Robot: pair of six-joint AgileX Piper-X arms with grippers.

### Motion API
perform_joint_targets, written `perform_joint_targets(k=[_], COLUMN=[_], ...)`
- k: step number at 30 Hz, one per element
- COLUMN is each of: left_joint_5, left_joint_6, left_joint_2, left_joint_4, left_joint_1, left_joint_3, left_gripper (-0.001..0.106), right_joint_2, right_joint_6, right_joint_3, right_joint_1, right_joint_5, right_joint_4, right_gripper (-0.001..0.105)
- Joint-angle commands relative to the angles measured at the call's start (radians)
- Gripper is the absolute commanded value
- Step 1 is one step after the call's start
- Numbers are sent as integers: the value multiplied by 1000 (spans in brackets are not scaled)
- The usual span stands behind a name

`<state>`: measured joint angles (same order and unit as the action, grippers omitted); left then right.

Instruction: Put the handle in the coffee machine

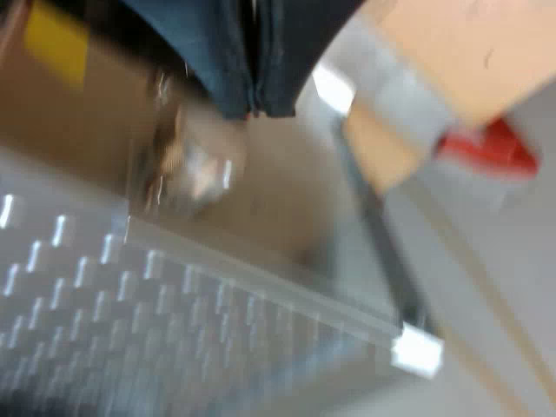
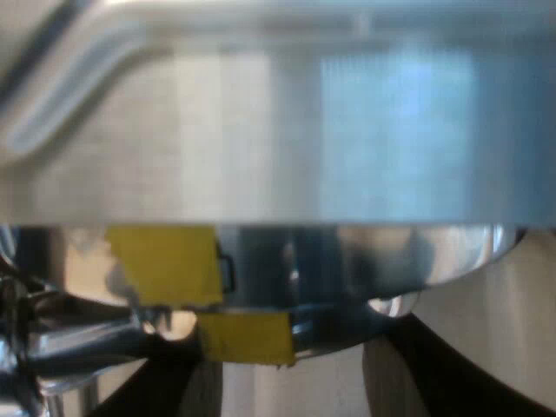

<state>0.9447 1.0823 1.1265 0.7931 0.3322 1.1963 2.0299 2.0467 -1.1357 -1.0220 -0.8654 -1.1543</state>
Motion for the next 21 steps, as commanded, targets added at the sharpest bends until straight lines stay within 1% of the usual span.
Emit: perform_joint_targets(k=[1,2,3,4,5,7,9,11,12,13,14,15,16,21], left_joint_5=[-125,-143,-174,-222,-235,-301,-321,-323,-345,-385,-398,-429,-441,-439], left_joint_6=[-179,-186,-196,-217,-232,-281,-283,-276,-264,-249,-247,-241,-241,-241], left_joint_2=[-4,-4,-4,-4,-4,-4,-4,3,12,25,30,48,67,116], left_joint_4=[224,238,256,278,283,310,312,312,312,312,312,312,312,312], left_joint_1=[-3,-3,-8,-16,-22,-57,-93,-123,-148,-171,-181,-195,-206,-216], left_joint_3=[12,12,12,12,12,12,12,12,12,12,12,12,12,12], left_gripper=[0,0,0,0,0,0,0,0,0,0,0,0,0,0], right_joint_2=[-31,-31,-31,-31,-31,-31,-31,-31,-31,-31,-31,-31,-31,-31], right_joint_6=[-3,-3,-3,-3,-3,-3,-3,-3,-3,-3,-3,-3,-3,-2], right_joint_3=[-17,-17,-17,-17,-17,-17,-17,-17,-17,-17,-17,-17,-17,-17], right_joint_1=[6,6,6,6,6,6,6,6,6,6,6,6,6,6], right_joint_5=[-4,-4,-4,-4,-4,-4,-4,-4,-4,-4,-4,-4,-4,-4], right_joint_4=[-120,-120,-120,-120,-120,-120,-120,-120,-120,-120,-120,-120,-120,-120], right_gripper=[40,40,40,40,40,40,40,40,40,40,40,40,40,40])
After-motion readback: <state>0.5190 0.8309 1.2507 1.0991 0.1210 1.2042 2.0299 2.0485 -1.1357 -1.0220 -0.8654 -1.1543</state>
